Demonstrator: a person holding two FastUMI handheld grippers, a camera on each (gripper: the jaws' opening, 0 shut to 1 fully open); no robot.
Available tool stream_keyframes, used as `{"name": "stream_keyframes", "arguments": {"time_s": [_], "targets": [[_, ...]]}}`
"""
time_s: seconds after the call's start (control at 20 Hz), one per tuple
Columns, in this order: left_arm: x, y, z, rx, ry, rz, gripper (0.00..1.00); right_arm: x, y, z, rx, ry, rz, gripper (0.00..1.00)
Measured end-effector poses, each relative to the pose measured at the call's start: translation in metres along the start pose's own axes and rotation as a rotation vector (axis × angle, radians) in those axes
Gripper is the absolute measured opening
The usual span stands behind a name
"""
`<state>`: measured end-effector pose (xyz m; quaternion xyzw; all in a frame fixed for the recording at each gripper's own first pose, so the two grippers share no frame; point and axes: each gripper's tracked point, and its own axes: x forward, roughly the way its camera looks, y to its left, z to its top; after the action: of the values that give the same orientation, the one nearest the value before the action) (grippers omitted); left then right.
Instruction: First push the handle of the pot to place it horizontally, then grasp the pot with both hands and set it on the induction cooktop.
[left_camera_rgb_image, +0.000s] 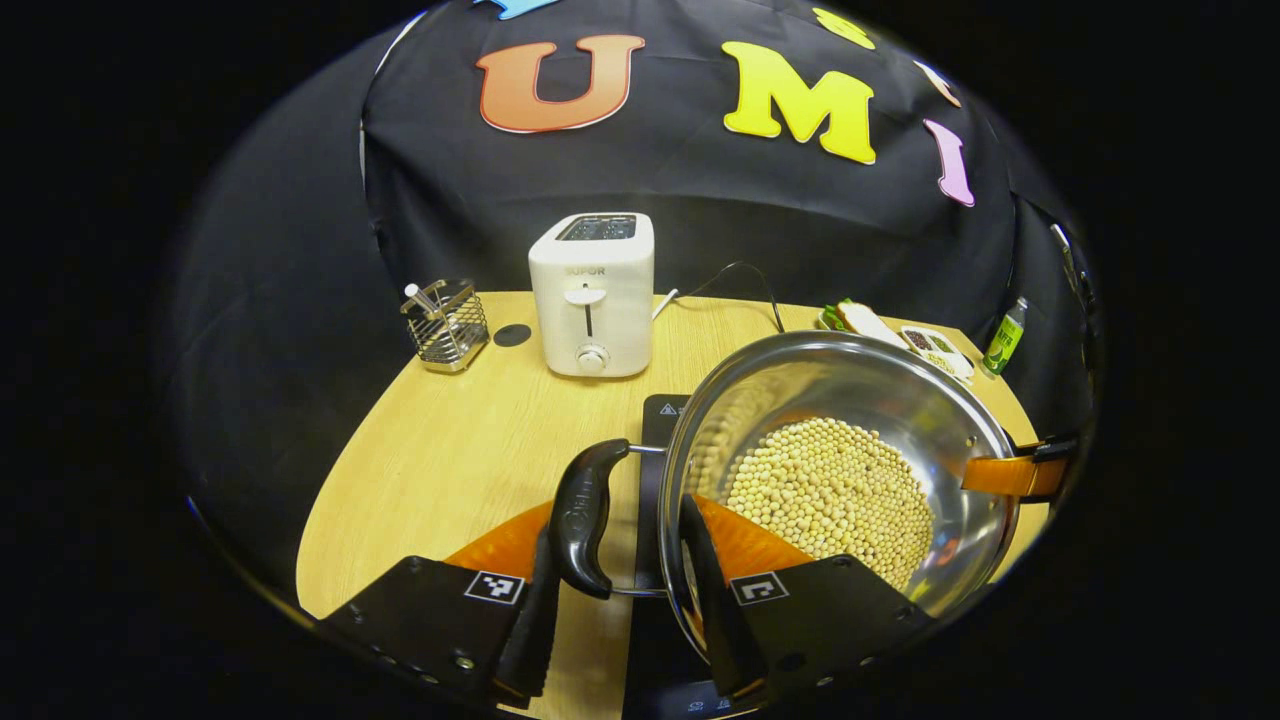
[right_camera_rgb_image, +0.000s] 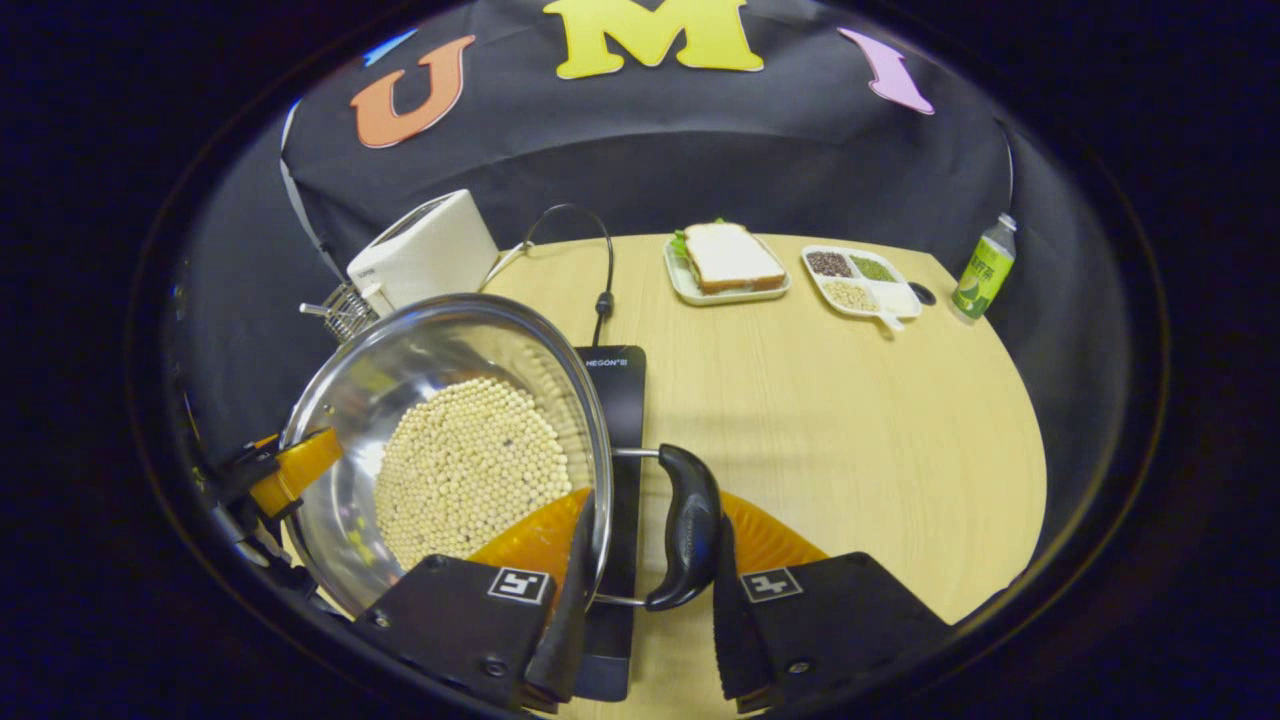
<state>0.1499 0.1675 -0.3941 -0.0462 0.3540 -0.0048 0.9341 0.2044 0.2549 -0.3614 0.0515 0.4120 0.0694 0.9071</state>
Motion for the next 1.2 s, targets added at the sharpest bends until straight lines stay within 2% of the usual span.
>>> {"name": "stream_keyframes", "arguments": {"time_s": [0.15, 0.3, 0.4, 0.45, 0.5, 0.65, 0.7, 0.75, 0.8, 0.85, 0.9, 1.1, 1.2], "targets": [[0.002, -0.003, 0.000, 0.022, -0.007, -0.006, 0.60, 0.002, -0.001, -0.002, 0.001, 0.005, -0.001, 0.53], [0.004, -0.003, -0.004, -0.003, -0.011, -0.013, 0.60, 0.001, -0.003, 0.000, 0.003, 0.006, -0.011, 0.56], [0.004, -0.003, -0.004, 0.019, -0.020, -0.016, 0.60, 0.001, -0.003, -0.001, 0.009, 0.002, -0.007, 0.53], [0.005, -0.004, -0.005, 0.023, -0.012, -0.016, 0.49, 0.001, -0.004, -0.001, 0.008, 0.000, -0.011, 0.55], [0.006, -0.005, -0.004, 0.022, -0.010, -0.020, 0.60, 0.001, -0.004, -0.002, 0.014, -0.001, -0.015, 0.55], [0.006, -0.007, -0.002, 0.025, -0.006, -0.030, 0.62, -0.001, -0.005, -0.003, 0.034, 0.001, -0.015, 0.55], [0.006, -0.007, -0.004, 0.028, -0.003, -0.035, 0.52, -0.001, -0.005, -0.003, 0.033, 0.001, -0.013, 0.56], [0.003, -0.004, -0.003, 0.031, -0.003, -0.019, 0.76, -0.002, -0.005, -0.002, 0.032, -0.001, -0.009, 0.58], [0.001, 0.001, -0.001, 0.036, -0.014, 0.002, 0.67, -0.002, -0.006, -0.003, 0.028, -0.010, -0.011, 0.59], [-0.004, 0.007, 0.006, 0.042, -0.048, 0.034, 0.69, -0.003, -0.007, -0.001, 0.023, -0.025, -0.004, 0.66], [-0.008, 0.009, 0.013, 0.041, -0.081, 0.045, 0.98, -0.007, -0.009, 0.000, 0.018, -0.047, -0.007, 0.73], [-0.031, 0.015, 0.020, 0.036, -0.136, 0.082, 0.98, -0.021, -0.012, 0.007, -0.020, -0.114, -0.013, 0.79], [-0.035, 0.010, 0.020, 0.055, -0.140, 0.061, 0.97, -0.026, -0.013, 0.011, -0.036, -0.132, -0.012, 0.81]]}}
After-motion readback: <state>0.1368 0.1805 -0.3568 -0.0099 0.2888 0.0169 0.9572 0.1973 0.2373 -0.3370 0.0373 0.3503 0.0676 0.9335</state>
